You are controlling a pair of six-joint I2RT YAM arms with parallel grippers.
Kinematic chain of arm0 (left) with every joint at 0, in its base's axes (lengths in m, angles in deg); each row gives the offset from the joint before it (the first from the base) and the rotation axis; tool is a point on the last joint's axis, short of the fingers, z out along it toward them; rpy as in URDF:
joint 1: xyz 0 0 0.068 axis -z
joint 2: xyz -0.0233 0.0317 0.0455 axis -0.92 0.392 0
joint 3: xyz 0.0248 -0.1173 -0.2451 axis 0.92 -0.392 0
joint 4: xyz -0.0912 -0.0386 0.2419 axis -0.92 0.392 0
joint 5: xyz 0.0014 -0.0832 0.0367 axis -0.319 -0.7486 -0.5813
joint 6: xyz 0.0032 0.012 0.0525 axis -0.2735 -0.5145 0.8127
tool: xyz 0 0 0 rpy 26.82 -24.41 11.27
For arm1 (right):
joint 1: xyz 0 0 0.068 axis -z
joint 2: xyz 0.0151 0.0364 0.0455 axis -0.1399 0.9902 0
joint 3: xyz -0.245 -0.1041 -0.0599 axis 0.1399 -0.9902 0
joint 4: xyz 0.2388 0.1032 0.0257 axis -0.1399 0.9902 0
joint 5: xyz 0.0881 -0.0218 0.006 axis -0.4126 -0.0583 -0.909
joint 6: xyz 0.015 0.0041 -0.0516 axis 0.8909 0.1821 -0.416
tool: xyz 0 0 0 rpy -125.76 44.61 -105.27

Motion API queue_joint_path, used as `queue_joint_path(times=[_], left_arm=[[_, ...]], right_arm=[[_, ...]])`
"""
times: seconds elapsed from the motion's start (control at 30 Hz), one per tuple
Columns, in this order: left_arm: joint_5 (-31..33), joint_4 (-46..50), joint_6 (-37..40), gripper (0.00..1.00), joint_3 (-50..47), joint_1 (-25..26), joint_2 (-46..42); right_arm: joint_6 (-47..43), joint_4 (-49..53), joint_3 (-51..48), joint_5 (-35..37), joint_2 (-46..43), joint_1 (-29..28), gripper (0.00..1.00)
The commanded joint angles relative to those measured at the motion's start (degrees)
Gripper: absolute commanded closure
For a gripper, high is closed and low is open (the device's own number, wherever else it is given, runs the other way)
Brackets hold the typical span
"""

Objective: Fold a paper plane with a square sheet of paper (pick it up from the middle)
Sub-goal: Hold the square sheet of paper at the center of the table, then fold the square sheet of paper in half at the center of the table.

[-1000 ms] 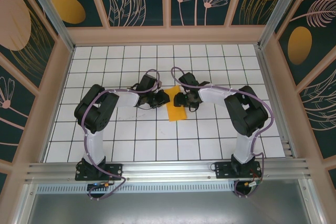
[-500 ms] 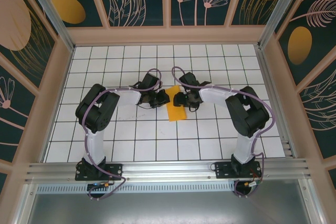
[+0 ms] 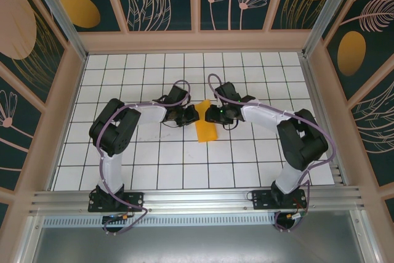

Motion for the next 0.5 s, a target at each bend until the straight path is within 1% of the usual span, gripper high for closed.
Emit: queue_joint_path(times=[0.0,0.07,0.2,0.37,0.47], left_arm=[[7.9,7.4,0.3,0.9,-2.2,0.7,6.5],[8.0,7.6,0.2,0.9,-2.2,0.8,6.6],[8.0,7.8,0.3,0.9,-1.9,0.9,6.7],[8.3,8.4,0.1,0.91,-1.7,0.9,6.8],[8.5,8.6,-0.2,0.92,-1.8,0.9,6.9]], right_arm=[[0.1,-0.3,2.3,-4.0,2.0,0.3,0.78],[-0.2,-0.8,3.3,-5.6,4.1,0.4,0.86],[-0.8,-0.6,6.5,-6.6,8.3,0.3,0.92],[-1.6,0.6,10.2,-6.0,13.1,0.8,0.95],[-2.2,0.7,10.4,-6.0,14.3,1.5,0.96]])
